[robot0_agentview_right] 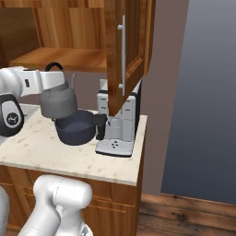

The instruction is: Pick the kettle from the cabinet and place it on a stove burner. Then pick the pot from the counter and place it on another stove burner. Finally, turn both burners on.

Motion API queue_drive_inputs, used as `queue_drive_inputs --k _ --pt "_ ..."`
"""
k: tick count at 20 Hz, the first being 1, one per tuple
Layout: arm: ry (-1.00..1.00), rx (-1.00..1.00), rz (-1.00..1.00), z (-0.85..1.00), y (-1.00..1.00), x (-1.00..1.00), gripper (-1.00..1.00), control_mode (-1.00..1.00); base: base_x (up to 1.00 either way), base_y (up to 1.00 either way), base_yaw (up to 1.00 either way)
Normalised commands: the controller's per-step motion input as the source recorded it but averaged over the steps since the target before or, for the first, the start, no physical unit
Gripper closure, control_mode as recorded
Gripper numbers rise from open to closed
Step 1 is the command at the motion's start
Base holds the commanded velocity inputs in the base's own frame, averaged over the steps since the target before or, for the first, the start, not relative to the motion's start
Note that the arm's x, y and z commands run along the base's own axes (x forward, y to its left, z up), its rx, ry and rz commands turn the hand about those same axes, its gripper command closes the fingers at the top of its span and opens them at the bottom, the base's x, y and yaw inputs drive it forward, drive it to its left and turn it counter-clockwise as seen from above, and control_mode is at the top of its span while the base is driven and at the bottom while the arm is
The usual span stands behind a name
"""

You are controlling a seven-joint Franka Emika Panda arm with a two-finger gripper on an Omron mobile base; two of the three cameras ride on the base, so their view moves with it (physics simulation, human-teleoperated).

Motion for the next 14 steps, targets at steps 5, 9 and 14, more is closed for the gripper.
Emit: queue_drive_inputs --k 5,9,14 --pt "0.0 0.0 0.0 -0.08 0.06 -0.14 1.0 -1.0 0.0 0.0 0.0" --pt "0.01 0.0 0.0 0.0 0.01 0.0 1.0 -1.0 0.0 0.0 0.0" --pt "-0.03 0.0 0.0 0.0 0.01 -0.15 1.0 -1.0 0.0 0.0 0.0"
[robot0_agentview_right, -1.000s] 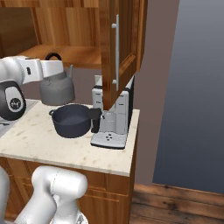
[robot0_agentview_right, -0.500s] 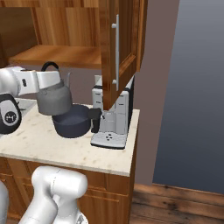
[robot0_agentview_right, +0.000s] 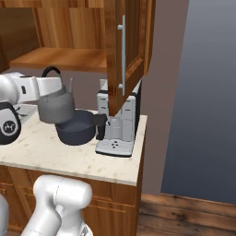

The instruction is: Pick the kettle from the cabinet and place it on a stove burner. Then pick the pot from the counter and place it on another stove burner. Finally, turn both burners on.

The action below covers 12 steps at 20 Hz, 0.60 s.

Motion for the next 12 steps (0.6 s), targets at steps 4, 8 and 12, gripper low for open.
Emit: queue_drive_inputs --k 4,8,12 --pt "-0.02 0.0 0.0 0.0 0.04 -0.08 1.0 1.0 -0.27 0.14 0.0" --pt "0.0 0.0 0.0 0.0 0.0 0.0 1.0 1.0 -0.34 0.36 0.0" --pt "0.0 0.0 0.0 0.0 0.0 0.0 1.0 1.0 -0.33 0.45 0.0"
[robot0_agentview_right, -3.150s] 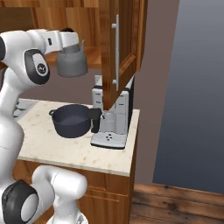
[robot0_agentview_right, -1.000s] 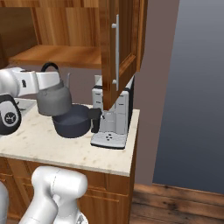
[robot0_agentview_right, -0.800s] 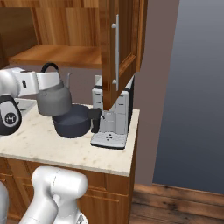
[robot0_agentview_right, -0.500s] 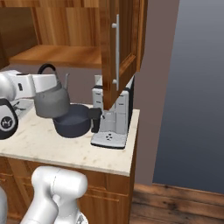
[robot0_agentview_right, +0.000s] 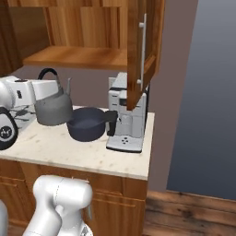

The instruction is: Pick the kettle from the cabinet and place it on a stove burner. Then pick the pot from the counter and place it on another stove burner. Finally, turn both burners on.

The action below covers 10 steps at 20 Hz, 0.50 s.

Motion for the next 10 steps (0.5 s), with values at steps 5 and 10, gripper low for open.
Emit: queue_drive_inputs --k 5,10 --pt "0.0 0.0 0.0 0.0 0.0 0.0 1.0 1.0 -0.38 0.5 0.0" --pt "0.0 0.0 0.0 0.0 0.0 0.0 1.0 1.0 -0.45 0.53 0.0"
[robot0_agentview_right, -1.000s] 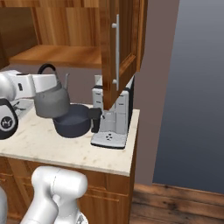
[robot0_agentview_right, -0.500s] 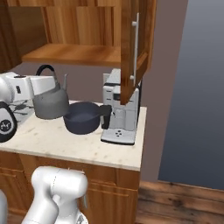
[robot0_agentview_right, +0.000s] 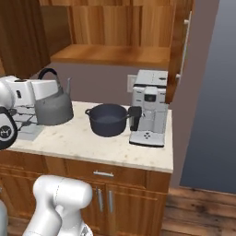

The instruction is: Pick the kettle from the cabinet and place it on a stove burner. Then pick the pot from the counter and place it on another stove burner. Finally, turn both burners on.

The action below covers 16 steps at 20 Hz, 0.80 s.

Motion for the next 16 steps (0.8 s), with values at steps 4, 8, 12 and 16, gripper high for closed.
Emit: queue_drive_inputs --k 4,8,12,16 --pt "0.0 0.0 0.0 0.0 0.0 0.0 1.0 1.0 -0.43 0.6 0.0" --pt "0.0 0.0 0.0 0.0 0.0 0.0 1.0 1.0 -0.41 0.65 0.0" --pt "0.0 0.0 0.0 0.0 0.0 0.0 1.0 1.0 -0.37 0.72 0.0" --pt "0.0 0.0 0.0 0.0 0.0 0.0 1.0 1.0 -0.39 0.7 0.0"
